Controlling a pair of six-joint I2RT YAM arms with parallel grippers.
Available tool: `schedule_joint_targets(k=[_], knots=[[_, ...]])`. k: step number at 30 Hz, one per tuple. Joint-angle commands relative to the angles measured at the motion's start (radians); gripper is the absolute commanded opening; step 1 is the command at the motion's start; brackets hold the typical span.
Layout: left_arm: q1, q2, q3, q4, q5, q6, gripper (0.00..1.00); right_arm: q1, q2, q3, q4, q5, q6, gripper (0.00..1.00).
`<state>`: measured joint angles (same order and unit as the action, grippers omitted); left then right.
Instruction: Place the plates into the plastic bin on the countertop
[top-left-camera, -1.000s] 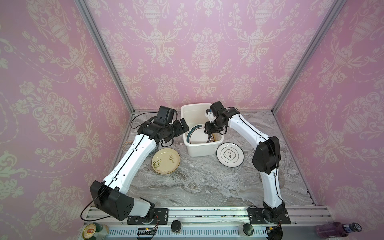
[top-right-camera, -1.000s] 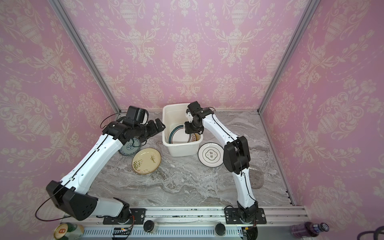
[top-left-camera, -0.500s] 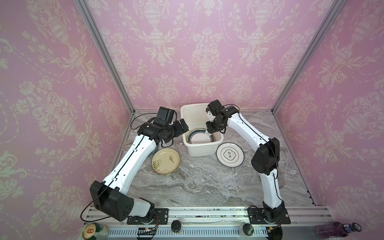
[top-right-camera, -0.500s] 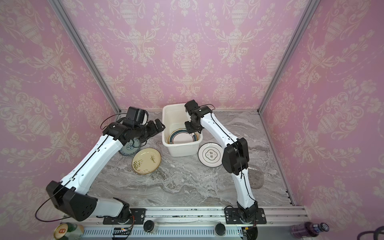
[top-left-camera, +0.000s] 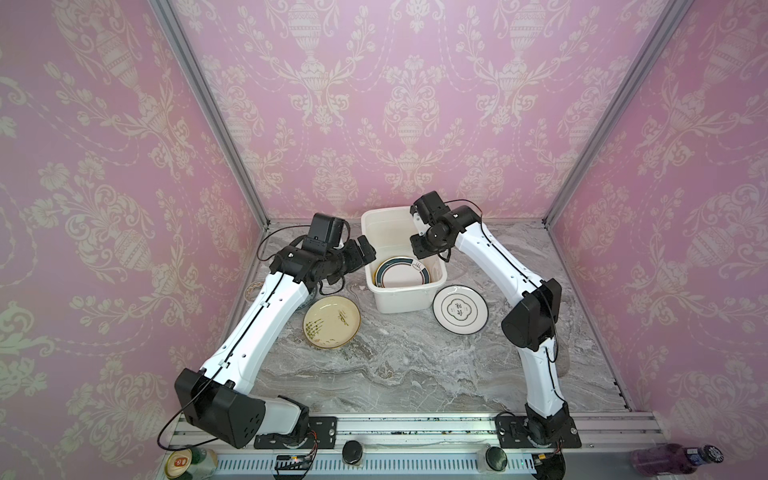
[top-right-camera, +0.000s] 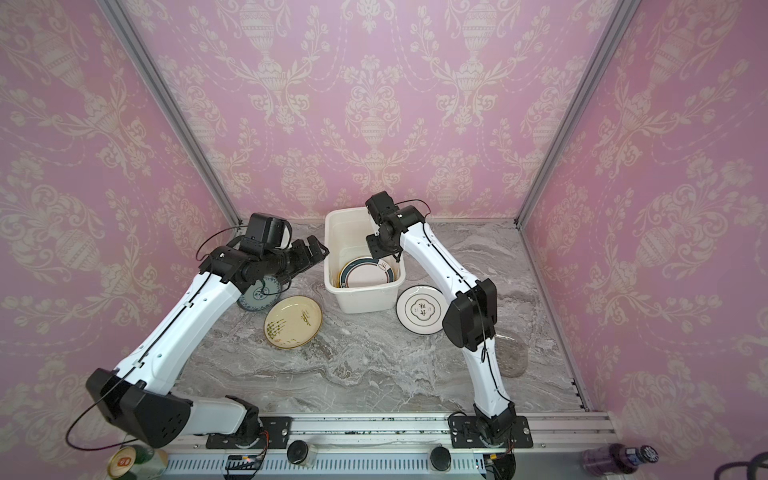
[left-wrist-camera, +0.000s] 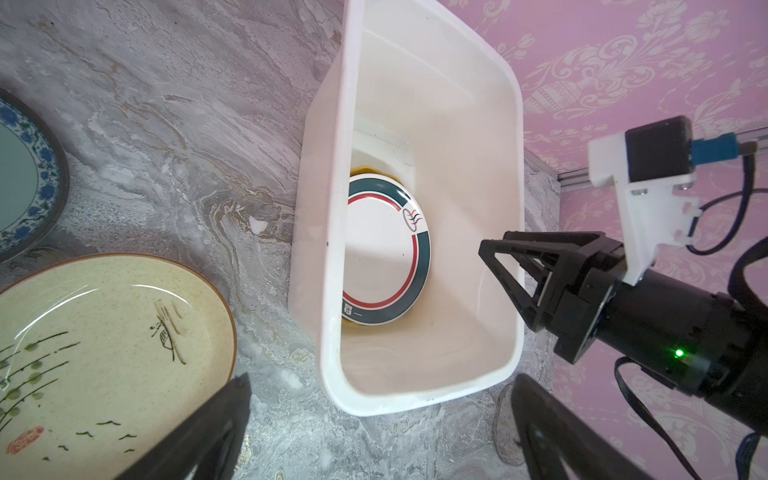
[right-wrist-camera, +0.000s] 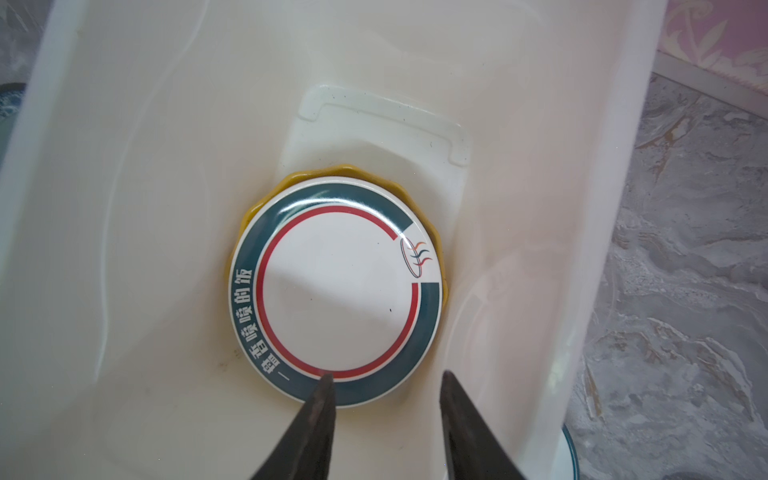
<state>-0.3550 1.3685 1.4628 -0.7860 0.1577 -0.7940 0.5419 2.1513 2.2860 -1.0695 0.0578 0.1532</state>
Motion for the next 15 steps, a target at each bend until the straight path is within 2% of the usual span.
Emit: schedule_joint_targets(k=[1,5,9,15], knots=[[0.008,-0.048,-0.010,0.054,0.037,0.063,0.99,0.004,-0.077,0.043,0.000,-0.032,-0.001,0.45],[0.004,-0.065,0.018,0.058,0.054,0.140,0.99,-0.007,-0.176,-0.013,0.033,-0.077,0.021,0.49],[-0.023,-0.065,0.079,0.019,0.045,0.234,0.99,-0.053,-0.312,-0.152,0.090,-0.165,0.082,0.51],[-0.185,-0.015,0.203,-0.053,-0.024,0.430,0.99,-0.179,-0.556,-0.453,0.201,-0.311,0.193,0.52]])
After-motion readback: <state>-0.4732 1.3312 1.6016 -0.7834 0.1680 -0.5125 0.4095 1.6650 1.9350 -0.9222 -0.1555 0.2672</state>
